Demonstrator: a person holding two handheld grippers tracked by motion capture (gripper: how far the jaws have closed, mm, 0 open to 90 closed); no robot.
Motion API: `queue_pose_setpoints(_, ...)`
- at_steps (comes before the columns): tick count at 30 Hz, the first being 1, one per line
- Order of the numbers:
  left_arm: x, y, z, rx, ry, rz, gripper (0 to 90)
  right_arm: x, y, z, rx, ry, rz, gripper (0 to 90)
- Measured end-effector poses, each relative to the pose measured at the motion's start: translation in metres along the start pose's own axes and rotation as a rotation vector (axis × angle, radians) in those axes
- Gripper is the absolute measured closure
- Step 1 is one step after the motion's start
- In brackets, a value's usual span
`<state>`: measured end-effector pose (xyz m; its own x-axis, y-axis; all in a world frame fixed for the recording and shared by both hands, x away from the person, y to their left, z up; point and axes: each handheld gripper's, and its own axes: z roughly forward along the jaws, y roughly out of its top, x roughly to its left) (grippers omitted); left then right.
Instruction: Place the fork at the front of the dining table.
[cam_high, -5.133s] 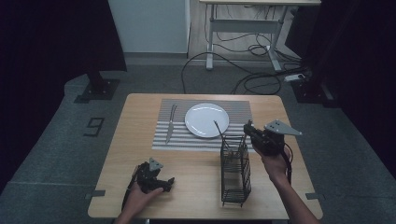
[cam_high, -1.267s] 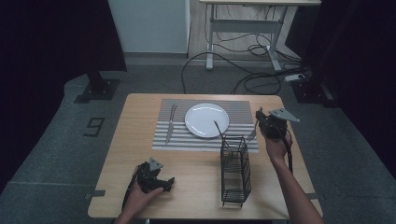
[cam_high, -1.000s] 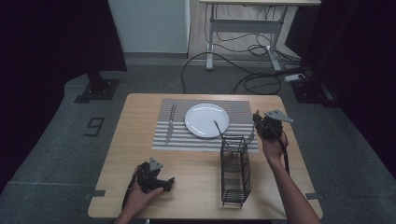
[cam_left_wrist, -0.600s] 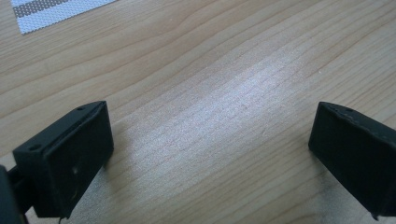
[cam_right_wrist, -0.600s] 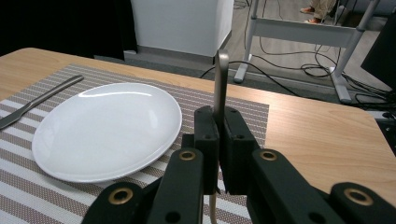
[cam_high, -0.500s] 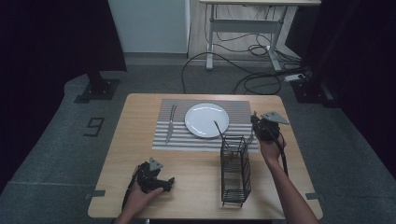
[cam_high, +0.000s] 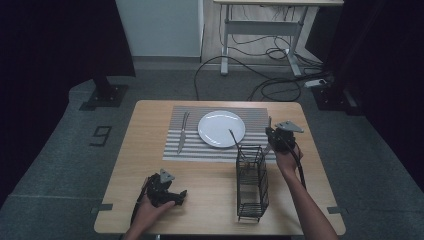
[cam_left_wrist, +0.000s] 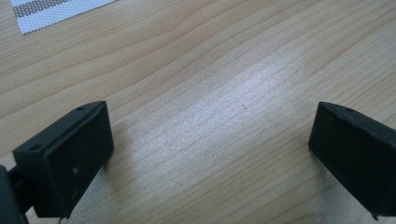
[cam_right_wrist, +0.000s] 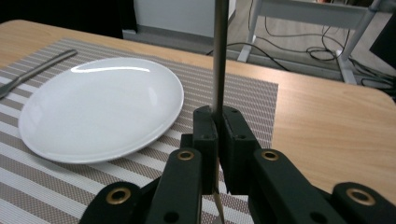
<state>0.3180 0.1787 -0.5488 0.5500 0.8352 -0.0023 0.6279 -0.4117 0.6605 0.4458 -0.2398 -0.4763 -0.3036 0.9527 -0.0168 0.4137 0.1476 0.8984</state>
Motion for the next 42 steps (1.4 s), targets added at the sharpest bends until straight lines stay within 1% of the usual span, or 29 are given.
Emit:
queue_pose_setpoints(3,0.000,0.000,0.000,0.000,0.000,0.000,0.0,-0.003,-0.005,0.006,0.018,-0.004,0.011,85.1)
queue_pose_setpoints(6,0.000,0.000,0.000,0.000,0.000,0.000,0.0,-0.008,-0.009,0.012,0.019,-0.013,0.038,85.4)
queue_pose_setpoints(7,0.000,0.000,0.000,0.000,0.000,0.000,0.0,-0.008,-0.009,0.012,0.019,-0.013,0.038,85.4)
queue_pose_setpoints(12,0.000,0.000,0.000,0.000,0.000,0.000,0.0,-0.015,-0.008,0.019,0.026,-0.004,0.091,85.7)
queue_pose_setpoints(13,0.000,0.000,0.000,0.000,0.000,0.000,0.0,-0.015,-0.007,0.021,0.030,-0.005,0.093,85.6)
queue_pose_setpoints(16,0.000,0.000,0.000,0.000,0.000,0.000,0.0,-0.013,-0.004,0.026,0.043,-0.013,0.073,85.6)
queue_pose_setpoints(19,0.000,0.000,0.000,0.000,0.000,0.000,0.0,-0.011,-0.004,0.032,0.044,-0.022,0.071,85.7)
queue_pose_setpoints(27,0.000,0.000,0.000,0.000,-0.001,0.000,0.0,-0.009,0.001,0.046,0.076,-0.032,0.061,86.0)
queue_pose_setpoints(34,0.000,0.000,0.000,0.000,-0.001,0.000,0.0,-0.010,0.003,0.059,0.113,-0.040,0.089,86.2)
queue_pose_setpoints(38,0.000,0.000,0.000,0.000,-0.001,0.001,0.0,-0.011,0.001,0.065,0.118,-0.044,0.108,86.3)
queue_pose_setpoints(42,0.000,0.000,0.000,0.000,-0.001,0.001,0.0,-0.016,-0.002,0.070,0.121,-0.047,0.147,86.3)
